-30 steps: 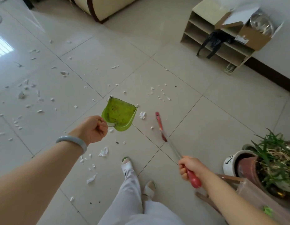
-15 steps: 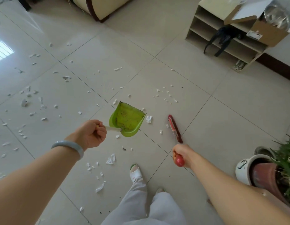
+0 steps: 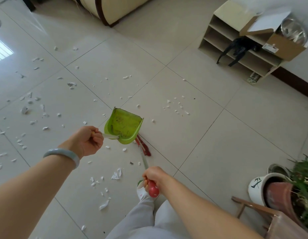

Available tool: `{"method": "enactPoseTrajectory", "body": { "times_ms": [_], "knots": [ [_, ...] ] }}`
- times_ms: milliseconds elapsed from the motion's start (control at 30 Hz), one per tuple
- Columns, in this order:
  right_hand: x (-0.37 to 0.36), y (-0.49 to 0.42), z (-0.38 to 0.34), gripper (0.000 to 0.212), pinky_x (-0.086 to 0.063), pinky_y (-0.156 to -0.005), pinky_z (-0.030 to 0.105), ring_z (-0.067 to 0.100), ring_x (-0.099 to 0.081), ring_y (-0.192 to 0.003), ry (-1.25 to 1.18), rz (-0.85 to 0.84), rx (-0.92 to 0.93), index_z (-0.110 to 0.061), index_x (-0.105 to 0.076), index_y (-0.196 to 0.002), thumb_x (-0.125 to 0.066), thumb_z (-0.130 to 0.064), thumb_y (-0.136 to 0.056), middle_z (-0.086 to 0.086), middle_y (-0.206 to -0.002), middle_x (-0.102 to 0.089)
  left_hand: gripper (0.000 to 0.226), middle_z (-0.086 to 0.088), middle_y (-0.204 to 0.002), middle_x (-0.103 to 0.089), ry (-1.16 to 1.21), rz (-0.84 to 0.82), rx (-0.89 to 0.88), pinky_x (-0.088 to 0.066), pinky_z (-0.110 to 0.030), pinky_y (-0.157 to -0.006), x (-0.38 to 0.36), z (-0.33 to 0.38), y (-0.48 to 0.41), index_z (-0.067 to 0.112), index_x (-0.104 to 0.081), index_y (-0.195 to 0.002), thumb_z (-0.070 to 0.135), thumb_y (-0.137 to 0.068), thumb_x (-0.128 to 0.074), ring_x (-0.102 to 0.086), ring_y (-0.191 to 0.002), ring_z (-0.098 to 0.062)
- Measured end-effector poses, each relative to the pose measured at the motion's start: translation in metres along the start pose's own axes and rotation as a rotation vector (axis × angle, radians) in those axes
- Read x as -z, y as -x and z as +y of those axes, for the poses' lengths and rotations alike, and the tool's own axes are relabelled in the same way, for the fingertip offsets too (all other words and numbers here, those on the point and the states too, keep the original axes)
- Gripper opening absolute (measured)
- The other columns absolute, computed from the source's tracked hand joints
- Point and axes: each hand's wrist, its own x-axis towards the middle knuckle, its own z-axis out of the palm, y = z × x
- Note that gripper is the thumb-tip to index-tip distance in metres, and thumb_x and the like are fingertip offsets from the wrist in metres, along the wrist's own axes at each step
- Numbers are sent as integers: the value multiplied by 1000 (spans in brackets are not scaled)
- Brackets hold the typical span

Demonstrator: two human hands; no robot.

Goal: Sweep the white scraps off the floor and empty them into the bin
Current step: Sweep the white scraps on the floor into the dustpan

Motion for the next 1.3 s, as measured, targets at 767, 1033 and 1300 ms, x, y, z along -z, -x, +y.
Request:
{"method": "enactPoseTrajectory", "body": {
  "times_ms": [767, 1033, 1300],
  "knots": [
    [226, 21, -131, 27, -30, -28, 11, 7, -36, -22, -148, 335, 178, -8, -39, -68, -34, 5, -92, 5, -55, -36, 30, 4, -38, -34, 47, -39, 24, -26, -10, -27, -99, 7, -36, 17, -32, -64, 11, -93, -27, -31, -24, -5],
    [301, 4, -201, 22, -31, -28, 14, 8, -37, -25, -35, 381, 120, -7, -41, -75, -33, 6, -90, 6, -57, -39, 29, 4, -38, -35, 96, -11, 43, -25, -9, -27, -181, 3, -65, 16, -33, -65, 10, -93, -28, -31, -24, -5],
    [253, -16, -219, 28, -33, -33, 15, 12, -38, -30, 185, 273, 84, -5, -46, -63, -33, 9, -84, 8, -50, -41, 29, 5, -38, -34, 196, -35, 11, -25, -10, -27, -235, 9, -77, 17, -32, -64, 12, -93, -28, -31, -24, -4]
  ]
}}
